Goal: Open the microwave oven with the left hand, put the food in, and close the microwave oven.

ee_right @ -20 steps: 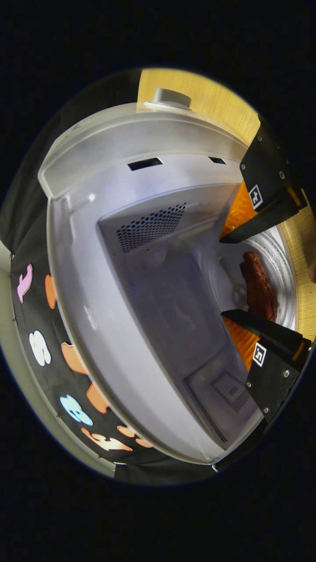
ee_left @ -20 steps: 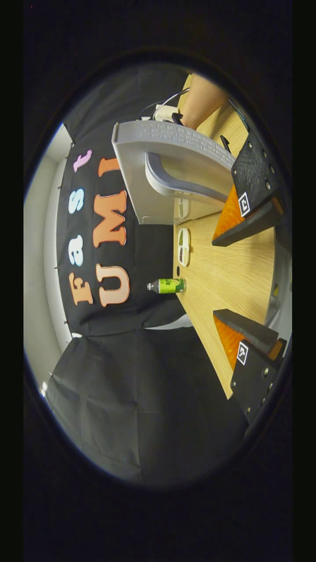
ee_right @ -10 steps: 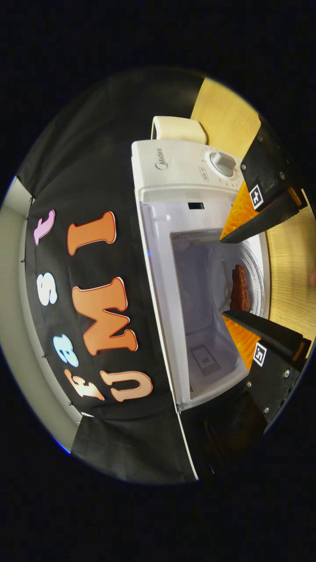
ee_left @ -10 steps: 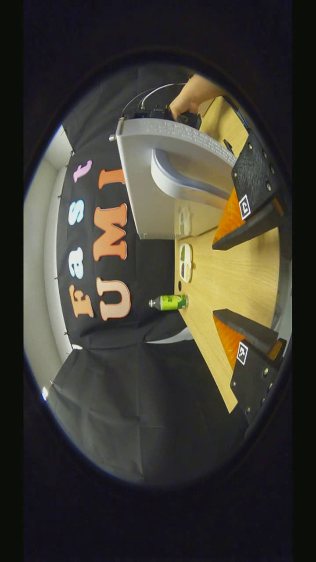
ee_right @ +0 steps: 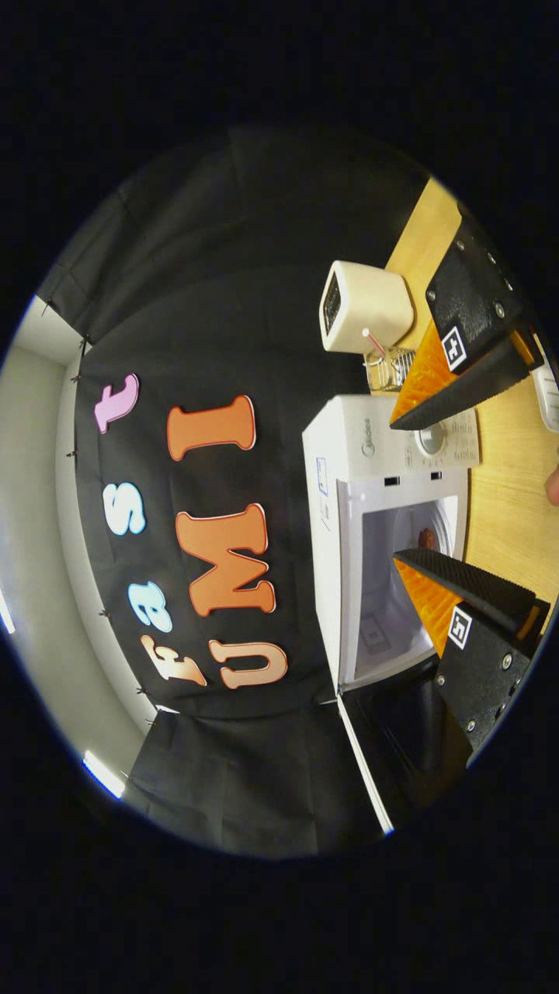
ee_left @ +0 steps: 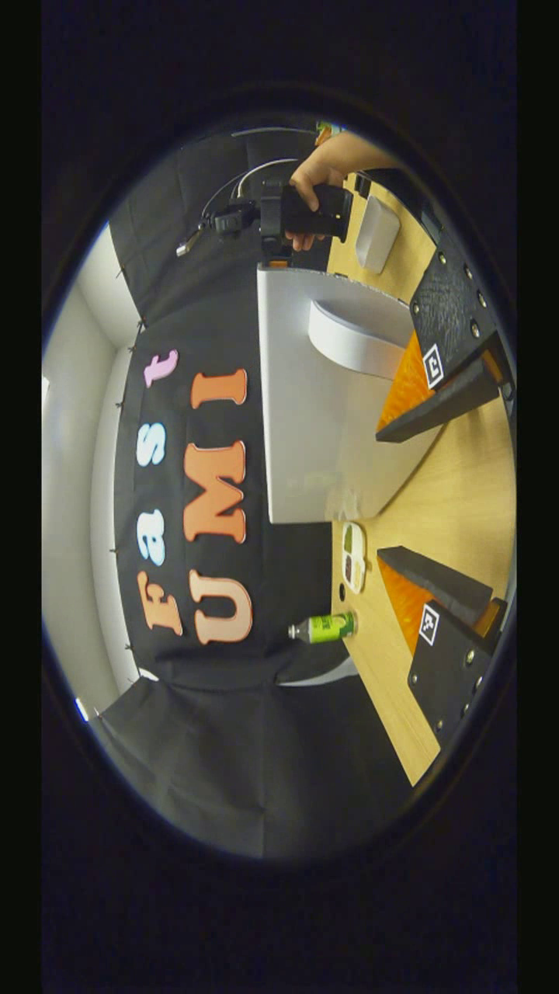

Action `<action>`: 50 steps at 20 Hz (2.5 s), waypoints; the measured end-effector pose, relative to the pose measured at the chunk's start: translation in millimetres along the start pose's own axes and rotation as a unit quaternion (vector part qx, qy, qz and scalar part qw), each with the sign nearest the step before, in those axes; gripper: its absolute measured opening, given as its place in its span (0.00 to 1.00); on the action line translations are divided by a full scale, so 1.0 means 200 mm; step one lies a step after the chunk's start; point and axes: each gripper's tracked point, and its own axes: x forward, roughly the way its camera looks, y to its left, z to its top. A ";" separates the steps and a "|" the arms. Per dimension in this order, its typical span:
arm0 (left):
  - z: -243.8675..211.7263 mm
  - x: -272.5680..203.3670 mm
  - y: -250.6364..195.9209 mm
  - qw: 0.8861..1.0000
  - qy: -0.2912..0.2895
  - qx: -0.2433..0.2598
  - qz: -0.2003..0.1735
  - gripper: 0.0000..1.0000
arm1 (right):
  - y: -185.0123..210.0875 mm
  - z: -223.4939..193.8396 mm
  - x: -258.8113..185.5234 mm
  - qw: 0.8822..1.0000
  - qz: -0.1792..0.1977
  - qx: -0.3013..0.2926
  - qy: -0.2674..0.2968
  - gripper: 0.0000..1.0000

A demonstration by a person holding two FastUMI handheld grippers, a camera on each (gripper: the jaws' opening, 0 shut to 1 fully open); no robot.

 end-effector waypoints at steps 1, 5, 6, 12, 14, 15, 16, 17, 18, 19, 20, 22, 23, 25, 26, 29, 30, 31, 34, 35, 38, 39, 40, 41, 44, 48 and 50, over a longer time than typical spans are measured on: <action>0.01 0.03 -0.07 1.000 0.000 0.000 -0.014 0.84 | -0.07 0.01 -0.04 1.000 -0.007 -0.006 0.002 0.94; 0.04 0.16 -0.30 0.998 -0.002 0.003 -0.059 0.84 | -0.24 0.05 -0.16 1.000 -0.021 -0.014 0.005 0.94; 0.04 0.19 -0.34 0.998 0.000 0.005 -0.065 0.84 | -0.27 0.06 -0.18 1.000 -0.023 -0.015 0.005 0.94; 0.04 0.43 -0.57 0.995 0.004 -0.007 -0.098 0.80 | -0.38 0.11 -0.29 0.999 -0.022 -0.029 0.005 0.94; 0.03 0.50 -0.65 0.994 0.006 -0.011 -0.108 0.72 | -0.42 0.13 -0.32 0.999 -0.025 -0.040 0.001 0.94; 0.02 0.54 -0.67 0.994 0.007 -0.013 -0.108 0.68 | -0.43 0.15 -0.34 0.999 -0.028 -0.044 -0.003 0.94; 0.00 0.57 -0.70 0.994 0.013 -0.015 -0.110 0.63 | -0.45 0.16 -0.35 0.998 -0.031 -0.046 -0.006 0.94; -0.01 0.61 -0.72 0.993 0.015 -0.019 -0.112 0.55 | -0.47 0.17 -0.36 0.998 -0.034 -0.047 -0.006 0.94; -0.01 0.63 -0.76 0.993 0.016 -0.024 -0.117 0.48 | -0.48 0.18 -0.38 0.998 -0.036 -0.046 -0.007 0.94; -0.01 0.65 -0.79 0.992 0.017 -0.028 -0.120 0.37 | -0.50 0.18 -0.39 0.998 -0.037 -0.044 -0.009 0.94; -0.02 0.67 -0.82 0.991 0.020 -0.029 -0.127 0.29 | -0.51 0.19 -0.41 0.998 -0.039 -0.041 -0.012 0.94; -0.01 0.72 -0.86 0.991 0.018 -0.023 -0.131 0.22 | -0.55 0.20 -0.42 0.998 -0.046 -0.036 -0.015 0.94; -0.02 0.74 -0.87 0.991 0.019 -0.017 -0.128 0.18 | -0.57 0.20 -0.43 0.998 -0.050 -0.034 -0.016 0.94; -0.02 0.81 -0.89 0.993 0.021 -0.011 -0.120 0.17 | -0.60 0.20 -0.44 0.998 -0.058 -0.030 -0.017 0.94; -0.03 0.85 -0.89 0.993 0.023 -0.012 -0.114 0.16 | -0.62 0.20 -0.45 0.997 -0.063 -0.030 -0.017 0.94; -0.05 0.97 -0.91 0.994 0.034 -0.019 -0.104 0.15 | -0.65 0.21 -0.49 0.997 -0.072 -0.034 -0.018 0.94; -0.06 1.01 -0.92 0.994 0.037 -0.019 -0.102 0.15 | -0.66 0.21 -0.50 0.996 -0.073 -0.037 -0.019 0.94; -0.06 1.05 -0.92 0.994 0.038 -0.017 -0.098 0.18 | -0.67 0.22 -0.51 0.996 -0.075 -0.040 -0.021 0.94; -0.07 1.16 -0.91 0.995 0.038 -0.007 -0.087 0.12 | -0.73 0.23 -0.53 0.995 -0.087 -0.051 -0.020 0.94; -0.06 1.19 -0.92 0.996 0.037 -0.006 -0.085 0.15 | -0.75 0.22 -0.54 0.994 -0.093 -0.054 -0.019 0.94; -0.06 1.28 -0.92 0.996 0.033 0.001 -0.077 0.18 | -0.76 0.24 -0.55 0.993 -0.098 -0.057 -0.019 0.94; -0.08 1.30 -0.92 0.996 0.035 0.003 -0.077 0.15 | -0.76 0.24 -0.55 0.994 -0.096 -0.057 -0.019 0.94; -0.08 1.31 -0.95 0.996 0.034 -0.001 -0.083 0.13 | -0.76 0.24 -0.55 0.994 -0.095 -0.059 -0.019 0.94; -0.08 1.30 -0.96 0.996 0.034 0.002 -0.082 0.00 | -0.75 0.24 -0.55 0.993 -0.095 -0.061 -0.020 0.94; -0.07 1.32 -0.99 0.996 0.029 0.015 -0.084 0.05 | -0.75 0.24 -0.53 0.993 -0.096 -0.060 -0.018 0.94; -0.08 1.35 -0.99 0.996 0.033 0.044 -0.076 0.00 | -0.69 0.23 -0.53 0.995 -0.085 -0.051 -0.014 0.94; -0.09 1.36 -1.01 0.995 0.027 0.044 -0.082 0.05 | -0.68 0.23 -0.54 0.995 -0.084 -0.053 -0.012 0.94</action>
